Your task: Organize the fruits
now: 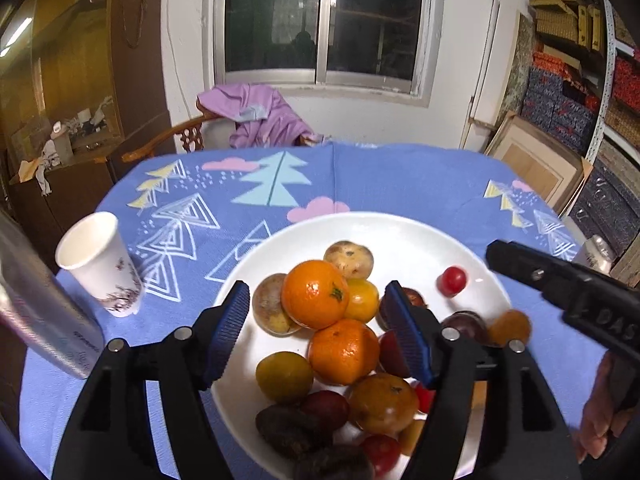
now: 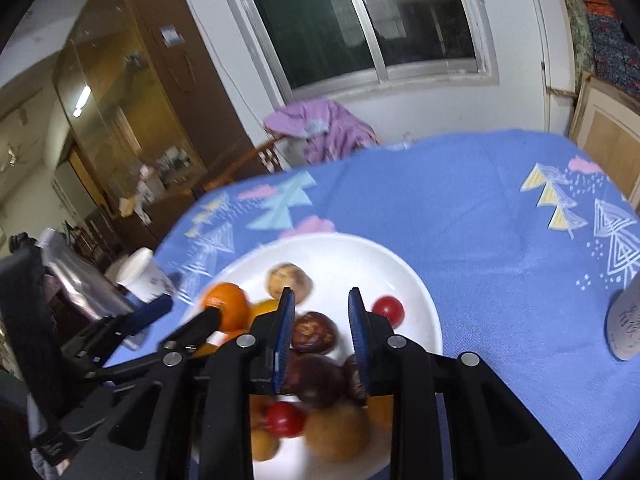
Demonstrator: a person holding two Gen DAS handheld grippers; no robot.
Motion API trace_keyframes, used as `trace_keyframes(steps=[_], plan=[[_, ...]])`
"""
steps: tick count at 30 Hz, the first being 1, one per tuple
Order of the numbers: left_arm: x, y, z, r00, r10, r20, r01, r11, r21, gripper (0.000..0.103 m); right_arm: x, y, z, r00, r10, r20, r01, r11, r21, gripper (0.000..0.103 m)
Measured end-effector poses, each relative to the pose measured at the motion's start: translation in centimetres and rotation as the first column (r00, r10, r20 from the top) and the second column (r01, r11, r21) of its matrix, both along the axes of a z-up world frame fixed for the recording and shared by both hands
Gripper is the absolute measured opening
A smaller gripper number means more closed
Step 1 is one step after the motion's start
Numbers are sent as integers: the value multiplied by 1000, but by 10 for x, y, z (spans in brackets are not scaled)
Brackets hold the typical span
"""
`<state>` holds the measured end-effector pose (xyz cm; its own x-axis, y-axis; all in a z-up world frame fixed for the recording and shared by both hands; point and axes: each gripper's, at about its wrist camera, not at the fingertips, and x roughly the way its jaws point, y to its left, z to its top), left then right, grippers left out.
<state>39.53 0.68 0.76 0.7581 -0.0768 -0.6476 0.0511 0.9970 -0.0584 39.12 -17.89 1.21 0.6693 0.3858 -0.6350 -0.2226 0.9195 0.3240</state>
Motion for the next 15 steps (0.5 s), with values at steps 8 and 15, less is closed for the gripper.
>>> trace_keyframes(steps=[8,15], plan=[[-78,-8,52,995,-4,103,1,999,32,88,-80,-5,69,988,33,151,-36,999,17,43],[-159,-15,55,988,12,156,-21,998,57,98,-160,-11,80,969,8,247,15,996,-89,67]])
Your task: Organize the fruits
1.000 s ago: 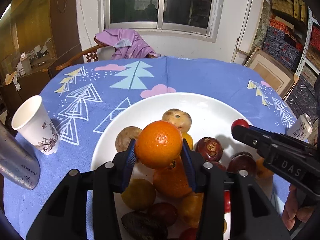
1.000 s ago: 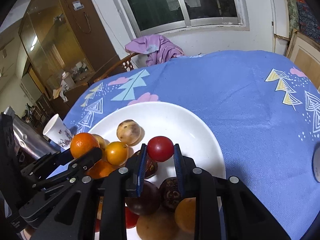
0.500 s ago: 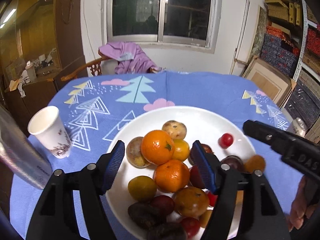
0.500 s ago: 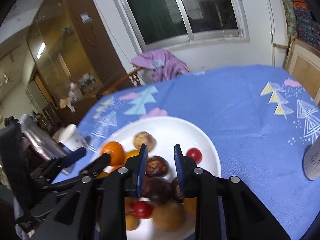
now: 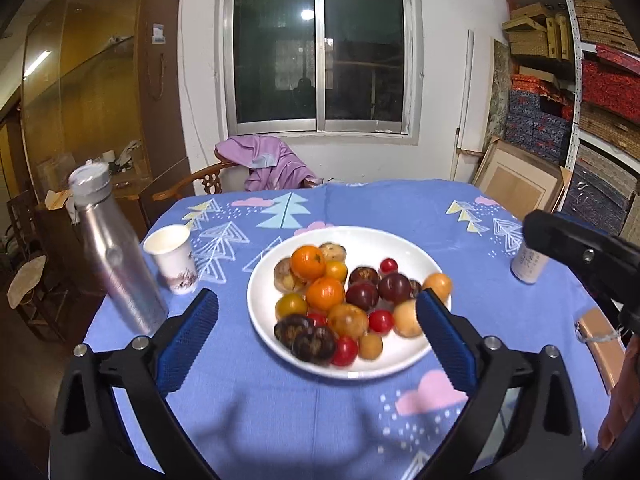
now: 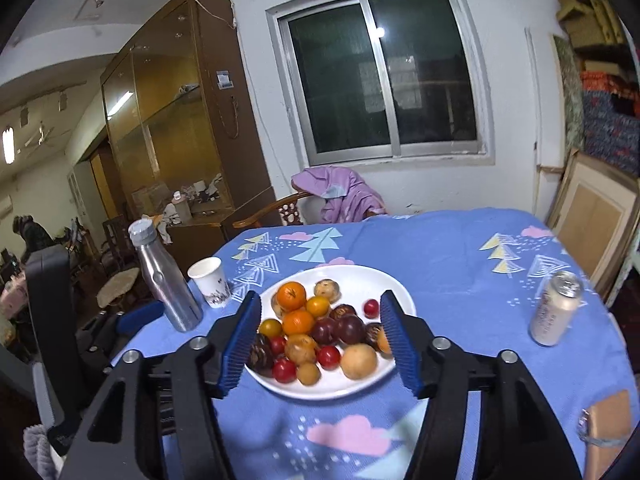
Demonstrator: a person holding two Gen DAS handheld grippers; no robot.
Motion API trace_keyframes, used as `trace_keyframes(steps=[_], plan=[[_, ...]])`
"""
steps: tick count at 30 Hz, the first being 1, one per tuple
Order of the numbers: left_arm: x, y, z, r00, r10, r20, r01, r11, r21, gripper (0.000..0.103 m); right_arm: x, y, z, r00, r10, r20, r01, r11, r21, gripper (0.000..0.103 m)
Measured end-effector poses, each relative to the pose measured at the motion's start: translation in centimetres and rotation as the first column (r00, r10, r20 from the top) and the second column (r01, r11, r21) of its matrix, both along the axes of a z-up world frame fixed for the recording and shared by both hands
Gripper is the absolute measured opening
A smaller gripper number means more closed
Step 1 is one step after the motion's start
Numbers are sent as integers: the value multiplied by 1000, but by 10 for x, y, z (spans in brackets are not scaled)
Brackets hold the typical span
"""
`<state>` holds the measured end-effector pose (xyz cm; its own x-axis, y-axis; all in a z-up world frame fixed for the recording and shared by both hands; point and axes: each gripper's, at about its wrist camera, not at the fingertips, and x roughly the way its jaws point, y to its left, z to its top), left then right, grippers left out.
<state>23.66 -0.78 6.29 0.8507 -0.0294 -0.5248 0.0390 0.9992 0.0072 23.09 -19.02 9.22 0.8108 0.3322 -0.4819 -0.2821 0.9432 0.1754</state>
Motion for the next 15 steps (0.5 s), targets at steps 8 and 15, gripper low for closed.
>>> trace_keyframes(steps=[8,15], plan=[[-47,3,-35,999,40,-27,-39,999,33,98,-51,-19,-46,994,-98,37,101,991,-83,84],[-41,15,-62,994,64,-94,-62,998,29,98,-47,-21,-85,987,-158,-42,149,975,-164,95]])
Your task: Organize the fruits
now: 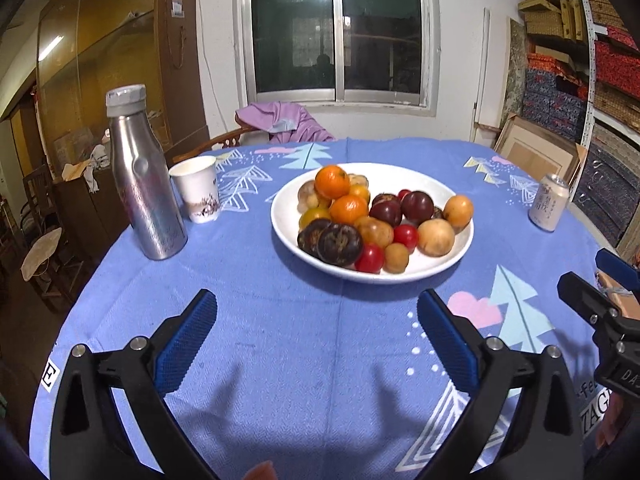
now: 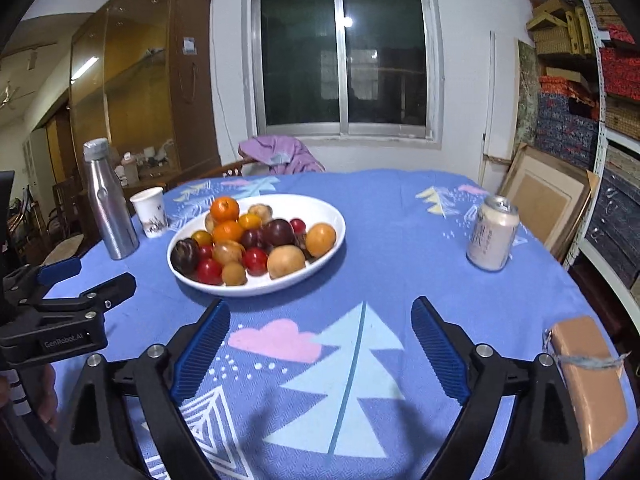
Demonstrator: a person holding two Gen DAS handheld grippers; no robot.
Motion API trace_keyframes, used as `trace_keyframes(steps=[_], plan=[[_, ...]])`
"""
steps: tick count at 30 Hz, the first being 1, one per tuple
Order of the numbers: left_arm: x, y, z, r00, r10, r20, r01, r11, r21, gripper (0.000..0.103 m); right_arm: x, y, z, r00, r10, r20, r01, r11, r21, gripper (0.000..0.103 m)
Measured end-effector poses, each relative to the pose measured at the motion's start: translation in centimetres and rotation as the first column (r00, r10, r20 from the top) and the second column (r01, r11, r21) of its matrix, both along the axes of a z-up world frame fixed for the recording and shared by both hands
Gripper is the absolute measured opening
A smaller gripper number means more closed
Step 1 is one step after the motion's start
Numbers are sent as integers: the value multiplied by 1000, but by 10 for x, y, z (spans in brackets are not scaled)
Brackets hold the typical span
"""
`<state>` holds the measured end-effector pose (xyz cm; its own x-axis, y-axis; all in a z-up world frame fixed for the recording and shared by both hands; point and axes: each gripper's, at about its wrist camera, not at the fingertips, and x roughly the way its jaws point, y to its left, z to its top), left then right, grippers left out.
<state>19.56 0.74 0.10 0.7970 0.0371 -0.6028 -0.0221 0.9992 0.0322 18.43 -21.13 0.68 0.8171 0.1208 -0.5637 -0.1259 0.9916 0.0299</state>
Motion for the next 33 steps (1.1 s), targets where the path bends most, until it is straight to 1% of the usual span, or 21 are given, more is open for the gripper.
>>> trace_keyframes(steps=[2,5,6,8,11,15,19,23,29,33], plan=[[2,0,-3,1000,-5,-12,5,1000,1,98,0,2,-5,1000,-4,-10,4,1000,-8,96],[2,-4,-5,999,-41,-23,41,999,-10,98,-1,4,-10,1000,-8,-21,8,1000,-11,97],[2,-6,-5,999,-47,-24,47,999,-8,98,-1,5,-12,1000,-12,-28,12,1000,-12,100],[0,-11,-5,998,-55,-23,55,998,3,98,-1,8,-13,999,-21,-35,21,1000,-19,100],[-4,-16,-4,998,-63,-16,64,998,19,98,-1,11,-15,999,-8,-41,7,1000,-24,100],[-7,-20,-2,997,-77,-11,77,997,19,98,0,13,-17,998,-4,-57,3,1000,-26,100],[-10,-21,1,998,-66,2,66,997,30,98,1,12,-18,997,-7,-72,7,1000,-2,100],[-11,-21,1,998,-61,-1,61,998,32,98,1,11,-19,997,-10,-75,10,1000,1,100],[-11,-20,1,998,-64,-10,64,998,18,98,1,11,-18,997,-7,-77,8,1000,8,100],[-13,-22,1,999,-49,10,49,998,36,98,0,12,-18,997,-1,-76,2,1000,6,100]])
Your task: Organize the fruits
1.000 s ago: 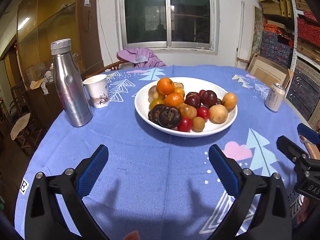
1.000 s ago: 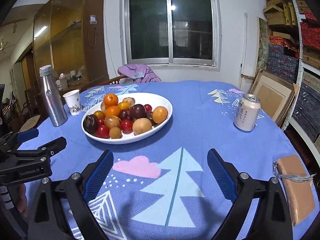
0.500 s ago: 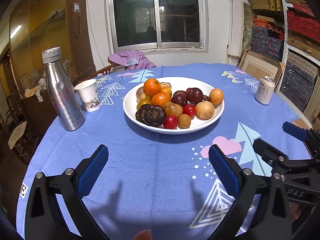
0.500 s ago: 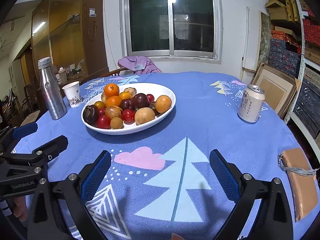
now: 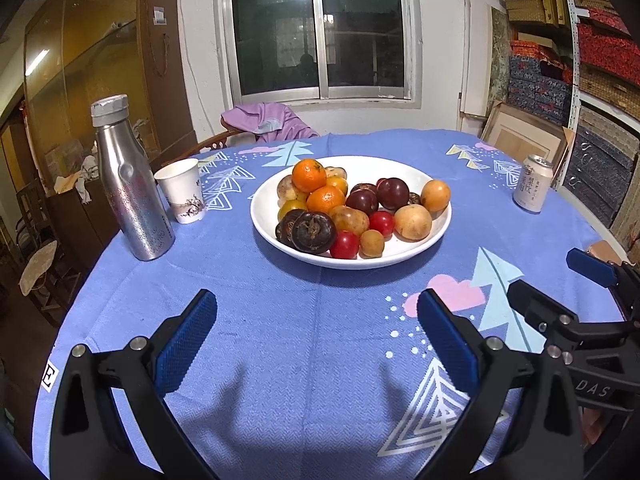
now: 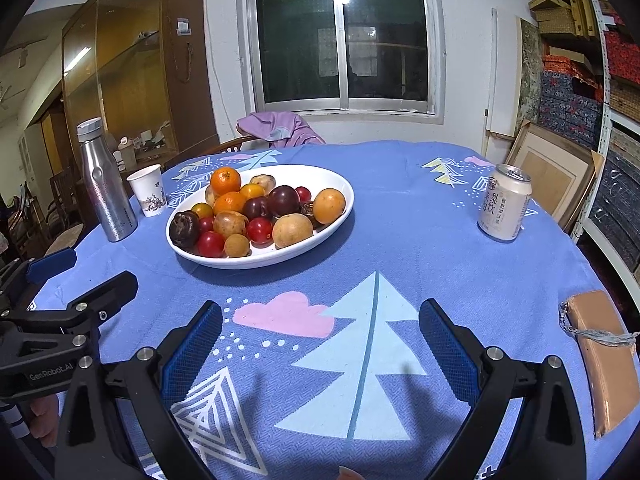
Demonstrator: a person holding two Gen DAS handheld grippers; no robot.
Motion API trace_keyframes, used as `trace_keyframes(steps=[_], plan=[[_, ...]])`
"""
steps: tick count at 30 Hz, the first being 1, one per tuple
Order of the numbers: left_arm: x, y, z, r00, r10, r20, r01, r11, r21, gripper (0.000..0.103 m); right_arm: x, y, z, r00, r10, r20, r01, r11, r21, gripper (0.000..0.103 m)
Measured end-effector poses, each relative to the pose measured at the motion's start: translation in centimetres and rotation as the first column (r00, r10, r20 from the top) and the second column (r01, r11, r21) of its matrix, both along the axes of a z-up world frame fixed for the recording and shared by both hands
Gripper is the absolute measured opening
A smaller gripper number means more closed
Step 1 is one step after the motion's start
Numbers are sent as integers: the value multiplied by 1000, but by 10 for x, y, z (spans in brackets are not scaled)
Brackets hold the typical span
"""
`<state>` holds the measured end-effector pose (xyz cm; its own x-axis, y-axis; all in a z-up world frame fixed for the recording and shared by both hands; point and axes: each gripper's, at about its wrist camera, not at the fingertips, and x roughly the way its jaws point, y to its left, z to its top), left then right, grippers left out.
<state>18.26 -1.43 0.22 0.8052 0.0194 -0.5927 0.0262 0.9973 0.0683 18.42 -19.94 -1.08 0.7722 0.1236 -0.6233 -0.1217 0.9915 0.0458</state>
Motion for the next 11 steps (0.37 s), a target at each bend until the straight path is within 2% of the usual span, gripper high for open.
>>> trace_keyframes(steps=[5,11], plan=[[2,2,2,1000,-14,-1,14,1000,-22,98,0,0,1,1000,0,2,0,1000,4,100],[3,1,1,1000,-11,-6,11,1000,-13,98,0,0,1,1000,0,2,0,1000,1,100]])
